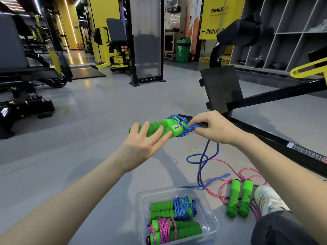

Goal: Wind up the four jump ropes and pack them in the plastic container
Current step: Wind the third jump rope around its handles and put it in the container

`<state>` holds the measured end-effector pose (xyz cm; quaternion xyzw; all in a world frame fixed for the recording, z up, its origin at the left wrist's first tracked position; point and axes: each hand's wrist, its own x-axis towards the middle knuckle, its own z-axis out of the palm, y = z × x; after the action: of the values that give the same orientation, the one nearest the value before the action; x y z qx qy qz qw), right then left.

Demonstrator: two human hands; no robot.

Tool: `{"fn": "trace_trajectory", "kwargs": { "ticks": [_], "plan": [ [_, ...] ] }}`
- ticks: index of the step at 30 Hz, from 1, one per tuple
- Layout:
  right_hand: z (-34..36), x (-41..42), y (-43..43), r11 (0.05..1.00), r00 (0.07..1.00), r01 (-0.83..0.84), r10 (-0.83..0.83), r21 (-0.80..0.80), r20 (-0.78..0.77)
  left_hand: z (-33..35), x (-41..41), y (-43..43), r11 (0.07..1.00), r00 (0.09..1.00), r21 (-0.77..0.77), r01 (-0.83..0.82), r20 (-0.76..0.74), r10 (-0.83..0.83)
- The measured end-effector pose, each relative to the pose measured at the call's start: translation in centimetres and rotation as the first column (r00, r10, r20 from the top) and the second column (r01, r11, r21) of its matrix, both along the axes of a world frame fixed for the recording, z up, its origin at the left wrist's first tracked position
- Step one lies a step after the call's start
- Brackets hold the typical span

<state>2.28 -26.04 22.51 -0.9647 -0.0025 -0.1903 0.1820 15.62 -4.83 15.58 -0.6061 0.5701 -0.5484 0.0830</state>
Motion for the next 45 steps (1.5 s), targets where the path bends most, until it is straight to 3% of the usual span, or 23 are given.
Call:
{"fn": "trace_trajectory", "kwargs": {
  "ticks": [5, 10, 14, 17, 19, 24, 29, 32, 36, 42, 45],
  "plan": [
    [-0.6, 0.1, -0.2, 0.996, 0.994, -0.048, 0.055, -0.072, 0.100, -0.1, -1.0, -0.1, 0.987, 0.994, 0.119, 0.110, -0.028, -0.108],
    [-0.6, -0.3, -0.6, 0.985, 0.995, -0.100, 0.096, 0.142, 0.035, 0.1, -2.8, 0.0, 0.944, 0.965, 0.203, 0.261, -0.054, -0.255],
    [-1.5, -0.8, -2.2, 0.931, 0.998, -0.028, 0.049, 0.365, -0.048, 0.4, -4.2, -0.4, 0.935, 0.943, 0.127, 0.332, -0.018, -0.332],
    [-1.4, -1.8, -0.7, 0.925, 0.997, -0.078, 0.083, 0.373, 0.003, 1.4, -4.9, -1.2, 0.933, 0.932, -0.013, 0.360, -0.043, -0.361],
    [-1.6, -1.8, 0.6, 0.929, 0.993, -0.116, 0.099, 0.351, 0.067, 2.1, -4.3, -1.6, 0.937, 0.941, -0.109, 0.331, -0.034, -0.336],
    [-2.9, -0.5, 0.8, 0.938, 0.961, 0.039, 0.059, 0.344, -0.269, 2.0, -1.2, -0.8, 0.977, 0.991, -0.166, 0.130, 0.002, -0.132],
    [-1.2, -0.5, 0.8, 0.890, 0.909, 0.014, 0.179, 0.457, -0.376, 1.2, 1.1, 0.9, 0.988, 1.000, -0.153, 0.001, 0.008, 0.000],
    [0.1, -0.6, 1.4, 0.910, 0.891, -0.003, 0.191, 0.415, -0.412, 0.7, 1.5, 1.5, 0.994, 0.999, -0.110, -0.030, 0.039, 0.035],
    [1.5, -0.8, 2.2, 0.949, 0.919, -0.030, 0.150, 0.314, -0.365, 0.1, 1.3, 1.5, 0.999, 0.999, -0.034, -0.042, 0.017, 0.043],
    [1.9, -0.5, 0.9, 0.974, 0.989, -0.068, 0.095, 0.216, -0.117, -0.1, 0.3, 1.4, 0.995, 1.000, 0.103, -0.009, -0.005, 0.010],
    [1.8, -0.4, 0.9, 0.970, 0.994, -0.106, 0.110, 0.220, -0.003, -0.2, -0.6, 1.0, 0.982, 0.996, 0.167, 0.084, 0.005, -0.086]
  ]
}}
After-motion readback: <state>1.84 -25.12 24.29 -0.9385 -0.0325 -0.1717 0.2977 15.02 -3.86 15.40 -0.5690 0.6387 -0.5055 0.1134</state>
